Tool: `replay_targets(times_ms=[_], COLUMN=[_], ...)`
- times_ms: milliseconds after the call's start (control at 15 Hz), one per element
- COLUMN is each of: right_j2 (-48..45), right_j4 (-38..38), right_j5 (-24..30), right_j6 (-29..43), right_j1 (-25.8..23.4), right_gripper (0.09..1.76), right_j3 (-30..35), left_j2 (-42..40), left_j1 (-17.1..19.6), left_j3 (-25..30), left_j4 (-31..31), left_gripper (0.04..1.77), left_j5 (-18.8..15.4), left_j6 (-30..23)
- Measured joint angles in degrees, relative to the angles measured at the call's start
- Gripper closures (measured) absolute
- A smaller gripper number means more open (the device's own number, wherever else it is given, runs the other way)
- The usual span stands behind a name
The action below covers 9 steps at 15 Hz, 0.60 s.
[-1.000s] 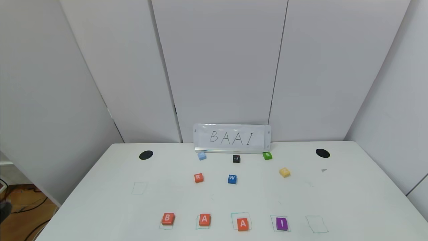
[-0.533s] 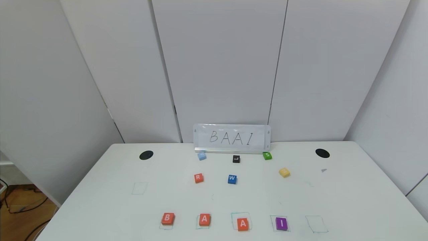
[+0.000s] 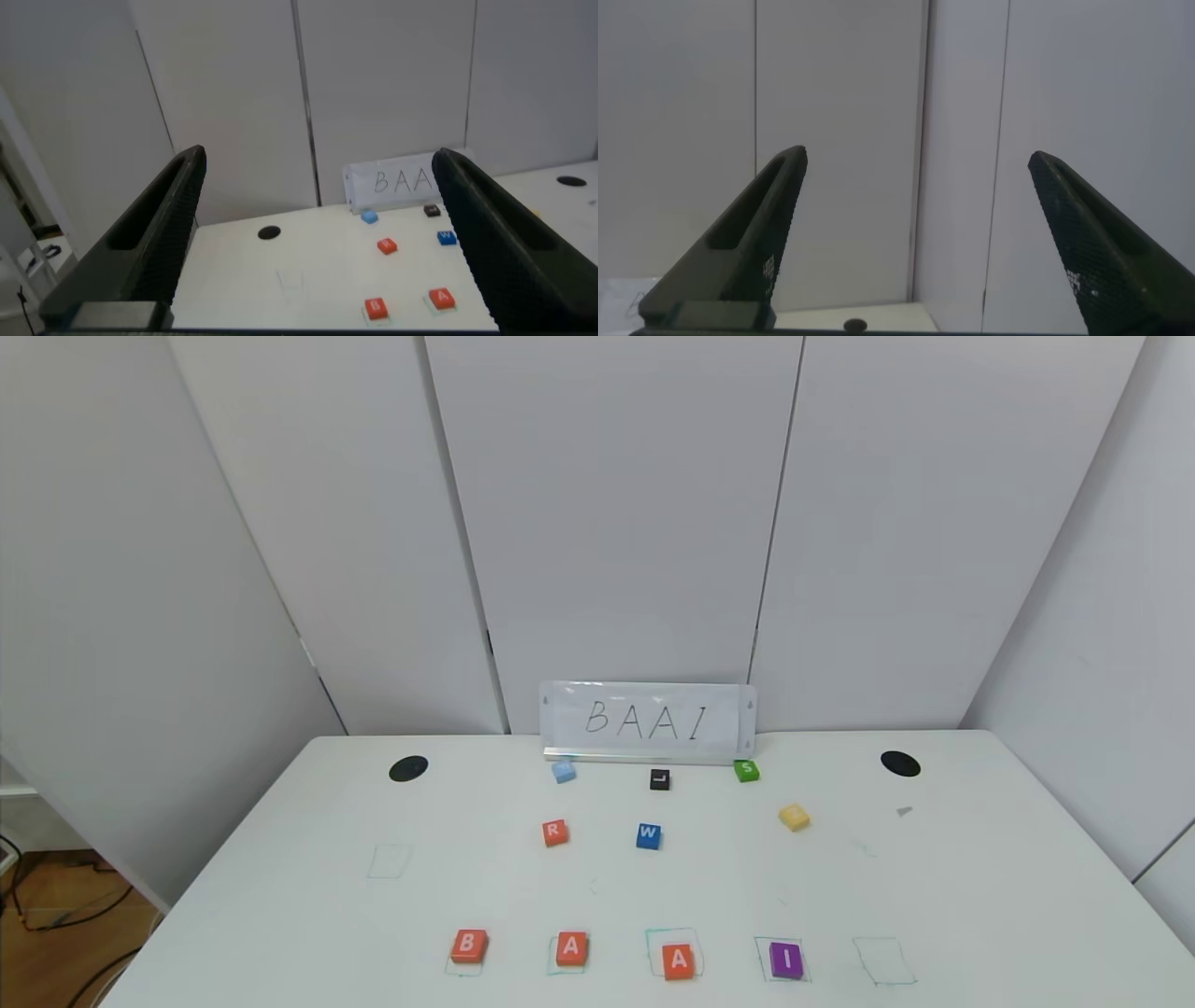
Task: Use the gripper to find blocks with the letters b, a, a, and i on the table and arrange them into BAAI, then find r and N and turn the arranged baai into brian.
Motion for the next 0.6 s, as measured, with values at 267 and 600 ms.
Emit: replay_targets(times_ms=[267,600], right_j2=[-0.05,-0.05], right_j4=[-14.59,10.69], right_j5=[5.12,9.26], right_j6=[-3.71,5.11], right_j1=[0.0,0.07], right_gripper=[0.14,0.14], right_j3=[20.49,29.14], left_j2=[-2.45,-2.8], left_j1=[0.06,0.06], left_j3=[14.71,27.12], left_j4=[-14.41,-3.34], left_gripper=[0.09,0.09], left_j5=[3.23,3.97], left_j6=[0.57,-2.68])
